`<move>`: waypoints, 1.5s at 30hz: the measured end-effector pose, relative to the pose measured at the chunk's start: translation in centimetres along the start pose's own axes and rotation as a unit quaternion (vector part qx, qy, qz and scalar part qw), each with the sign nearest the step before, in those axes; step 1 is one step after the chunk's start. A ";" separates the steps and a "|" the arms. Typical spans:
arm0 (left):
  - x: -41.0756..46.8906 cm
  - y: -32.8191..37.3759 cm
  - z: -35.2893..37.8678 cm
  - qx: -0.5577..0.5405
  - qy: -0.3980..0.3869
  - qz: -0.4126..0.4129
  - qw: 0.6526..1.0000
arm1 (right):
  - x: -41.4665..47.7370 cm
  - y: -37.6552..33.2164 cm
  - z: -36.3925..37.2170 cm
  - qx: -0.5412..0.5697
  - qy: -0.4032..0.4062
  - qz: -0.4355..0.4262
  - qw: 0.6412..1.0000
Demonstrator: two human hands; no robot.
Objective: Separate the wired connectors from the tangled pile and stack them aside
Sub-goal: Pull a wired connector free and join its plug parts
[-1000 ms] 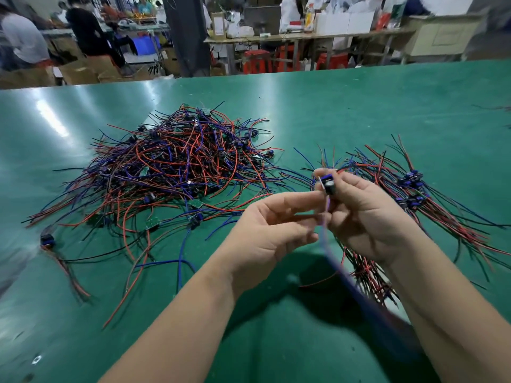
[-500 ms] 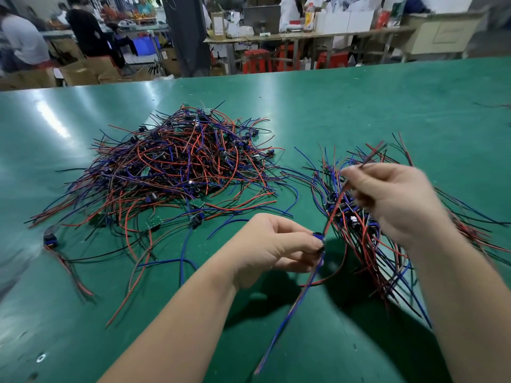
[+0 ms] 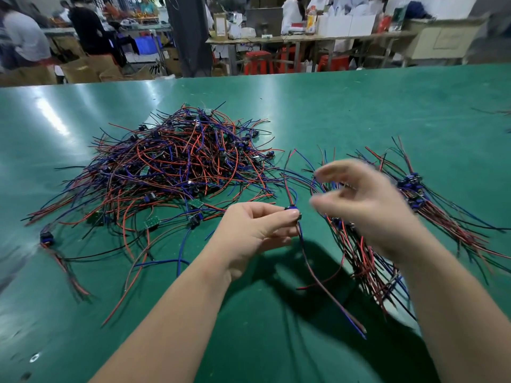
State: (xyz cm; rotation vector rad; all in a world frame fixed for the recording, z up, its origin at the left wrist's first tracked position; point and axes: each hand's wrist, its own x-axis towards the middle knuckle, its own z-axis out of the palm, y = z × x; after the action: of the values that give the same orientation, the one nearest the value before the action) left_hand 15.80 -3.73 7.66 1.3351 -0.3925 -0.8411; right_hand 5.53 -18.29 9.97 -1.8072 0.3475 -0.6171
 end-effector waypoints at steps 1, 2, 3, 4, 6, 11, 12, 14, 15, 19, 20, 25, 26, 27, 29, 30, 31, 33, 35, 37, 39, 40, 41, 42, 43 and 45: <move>0.1 -0.1 -0.1 0.001 -0.003 0.008 1.000 | -0.4 0.1 0.9 -0.075 -0.064 -0.006 0.995; 0.1 -0.2 -0.1 0.007 -0.010 0.015 1.000 | -0.7 0.2 1.7 -0.116 -0.083 -0.011 0.990; 0.0 -0.2 -0.1 0.013 -0.015 0.019 1.000 | -0.8 0.2 2.3 -0.123 -0.068 -0.014 0.990; 0.0 -0.1 0.0 0.017 -0.014 0.022 1.000 | -0.8 0.3 2.4 -0.117 -0.042 -0.021 0.992; 0.1 0.3 -0.1 0.036 0.016 0.035 0.999 | -0.6 0.2 2.0 -0.105 0.017 -0.017 0.994; 1.2 0.8 -3.7 0.443 0.273 0.153 0.840 | 0.2 0.1 -2.5 -0.236 0.231 0.003 0.944; 1.2 0.7 -4.6 0.527 0.305 0.138 0.782 | 0.3 0.0 -3.3 -0.292 0.277 0.007 0.916; 1.3 0.3 -5.6 0.607 0.317 0.039 0.728 | 0.3 0.1 -4.9 -0.363 0.314 0.035 0.876; 1.3 0.1 -5.8 0.623 0.310 -0.009 0.718 | 0.3 0.3 -5.4 -0.383 0.299 0.070 0.871; 1.7 -0.6 -6.2 0.691 0.291 -0.039 0.661 | 0.2 1.3 -5.7 -0.478 0.137 0.255 0.829; 1.6 -0.4 -6.5 0.691 0.298 -0.027 0.658 | 0.2 1.3 -5.4 -0.485 0.122 0.268 0.823; 1.5 0.0 -6.8 0.655 0.329 0.024 0.680 | 0.3 1.1 -4.6 -0.492 0.113 0.250 0.826; 1.5 0.0 -6.7 0.650 0.339 0.043 0.679 | 0.2 1.1 -4.5 -0.497 0.102 0.255 0.823; 1.5 0.0 -6.6 0.639 0.351 0.064 0.681 | 0.2 1.0 -4.5 -0.504 0.089 0.263 0.818; 1.4 0.1 -6.4 0.606 0.369 0.113 0.696 | 0.1 1.0 -4.5 -0.511 0.077 0.269 0.813; 1.4 0.1 -6.4 0.586 0.373 0.145 0.704 | 0.1 1.0 -4.5 -0.511 0.073 0.270 0.813; 1.4 0.1 -6.4 0.565 0.373 0.187 0.712 | 0.1 1.1 -4.5 -0.514 0.069 0.271 0.811; 1.6 0.3 -6.2 0.509 0.351 0.289 0.730 | 0.2 0.9 -4.1 -0.536 0.067 0.257 0.802; 1.6 0.6 -5.7 0.443 0.315 0.386 0.745 | 0.3 0.8 -3.8 -0.519 0.092 0.181 0.830; 1.4 0.9 -4.8 0.381 0.283 0.439 0.763 | 0.3 0.5 -3.0 -0.412 0.128 0.067 0.900; 1.1 1.2 -3.8 0.310 0.236 0.450 0.803 | 0.2 0.1 -1.9 -0.282 0.139 0.011 0.949; 1.0 1.4 -3.4 0.261 0.207 0.441 0.833 | 0.2 -0.1 -1.4 -0.235 0.133 0.005 0.963; 0.8 1.6 -3.0 0.204 0.175 0.430 0.862 | 0.1 -0.1 -1.0 -0.204 0.122 0.006 0.971; 0.6 2.0 -2.7 0.142 0.143 0.417 0.886 | 0.1 0.0 -0.7 -0.185 0.107 0.012 0.977; 0.4 2.3 -2.5 0.073 0.111 0.401 0.907 | 0.1 0.0 -0.5 -0.169 0.092 0.021 0.981; 0.0 2.9 -2.1 -0.082 0.059 0.345 0.933 | 0.0 0.2 -0.2 -0.121 0.063 0.047 0.989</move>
State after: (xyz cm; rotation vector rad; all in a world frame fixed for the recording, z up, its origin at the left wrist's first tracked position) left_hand 18.10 -2.25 9.96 0.9801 -0.6331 -0.1962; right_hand 5.47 -18.48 9.87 -1.9742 0.6129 -0.6456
